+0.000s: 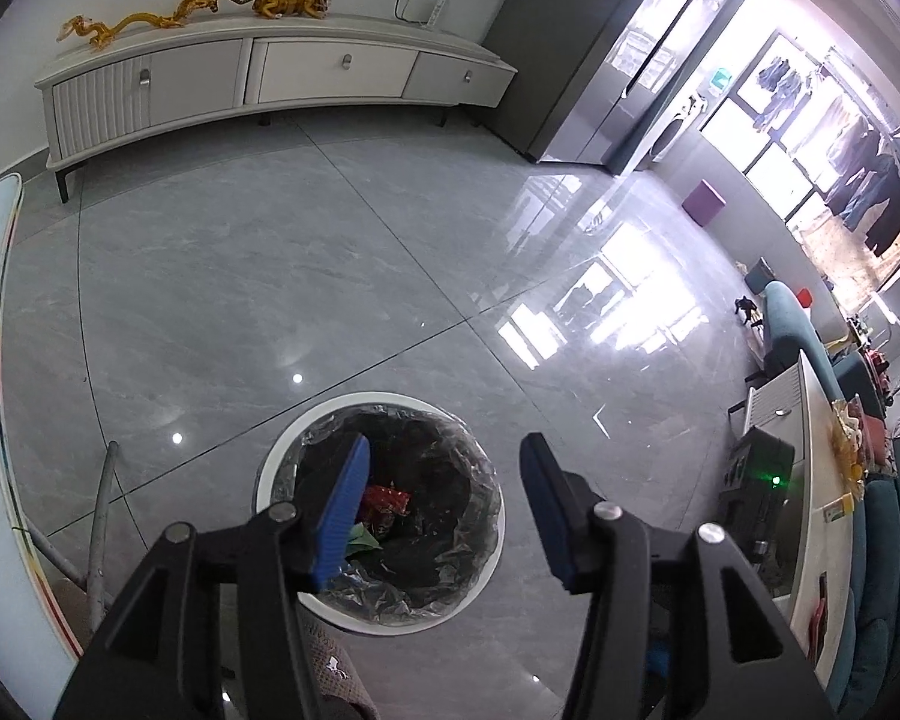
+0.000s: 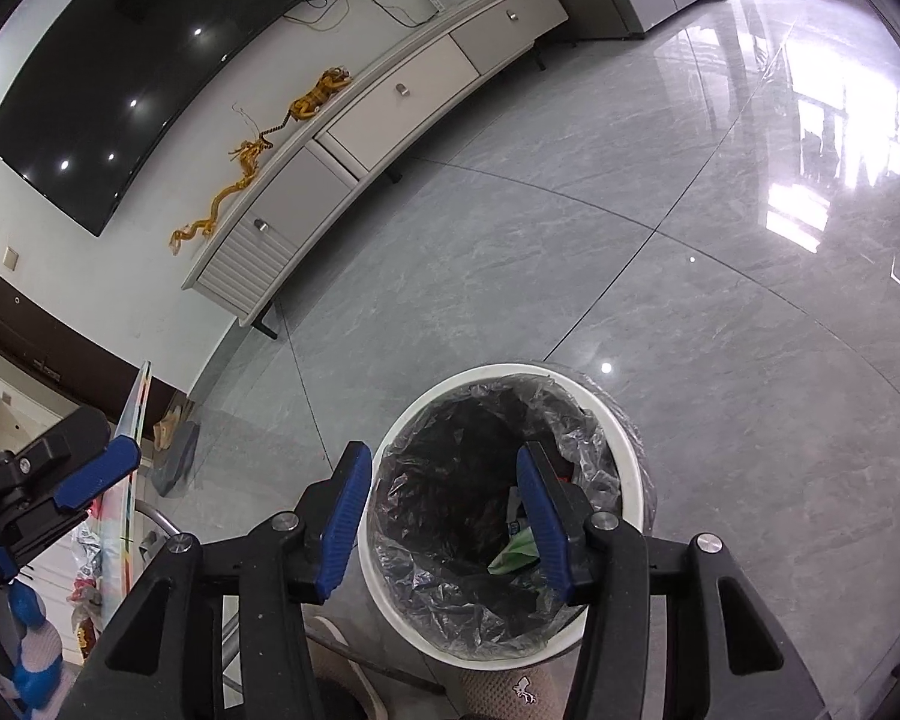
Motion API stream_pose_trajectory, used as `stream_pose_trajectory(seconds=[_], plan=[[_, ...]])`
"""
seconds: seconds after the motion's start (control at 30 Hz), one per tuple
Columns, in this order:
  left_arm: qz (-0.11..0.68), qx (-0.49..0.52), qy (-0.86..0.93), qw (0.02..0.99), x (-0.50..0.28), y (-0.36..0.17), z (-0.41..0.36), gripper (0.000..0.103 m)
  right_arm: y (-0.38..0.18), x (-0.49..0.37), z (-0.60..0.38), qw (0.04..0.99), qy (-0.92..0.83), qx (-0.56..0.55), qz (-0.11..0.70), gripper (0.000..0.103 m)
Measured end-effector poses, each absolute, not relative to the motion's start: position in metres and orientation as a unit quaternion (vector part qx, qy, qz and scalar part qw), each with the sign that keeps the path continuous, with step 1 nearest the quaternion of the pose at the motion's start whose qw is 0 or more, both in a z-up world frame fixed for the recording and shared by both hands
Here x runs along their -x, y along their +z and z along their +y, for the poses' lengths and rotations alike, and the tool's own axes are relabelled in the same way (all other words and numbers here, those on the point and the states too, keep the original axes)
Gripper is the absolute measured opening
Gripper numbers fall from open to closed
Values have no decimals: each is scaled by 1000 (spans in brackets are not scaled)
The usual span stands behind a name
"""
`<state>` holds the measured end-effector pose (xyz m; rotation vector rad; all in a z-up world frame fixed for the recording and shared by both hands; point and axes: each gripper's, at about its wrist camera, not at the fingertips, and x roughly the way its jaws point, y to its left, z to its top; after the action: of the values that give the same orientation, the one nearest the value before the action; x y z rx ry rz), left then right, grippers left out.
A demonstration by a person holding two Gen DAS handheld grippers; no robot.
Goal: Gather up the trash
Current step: 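Open both tools to drop the red snack bag and green paper into the bin, then move both open tools back to the table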
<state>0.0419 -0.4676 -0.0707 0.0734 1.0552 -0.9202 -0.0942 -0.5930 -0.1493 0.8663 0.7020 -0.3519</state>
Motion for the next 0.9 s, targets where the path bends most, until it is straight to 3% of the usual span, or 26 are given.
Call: stream_pose_trajectory(seconds=[0.9], plan=[[375,-15,-364,852,24,24,-322,50,0,122,-510,916,-178,-274,233,52]])
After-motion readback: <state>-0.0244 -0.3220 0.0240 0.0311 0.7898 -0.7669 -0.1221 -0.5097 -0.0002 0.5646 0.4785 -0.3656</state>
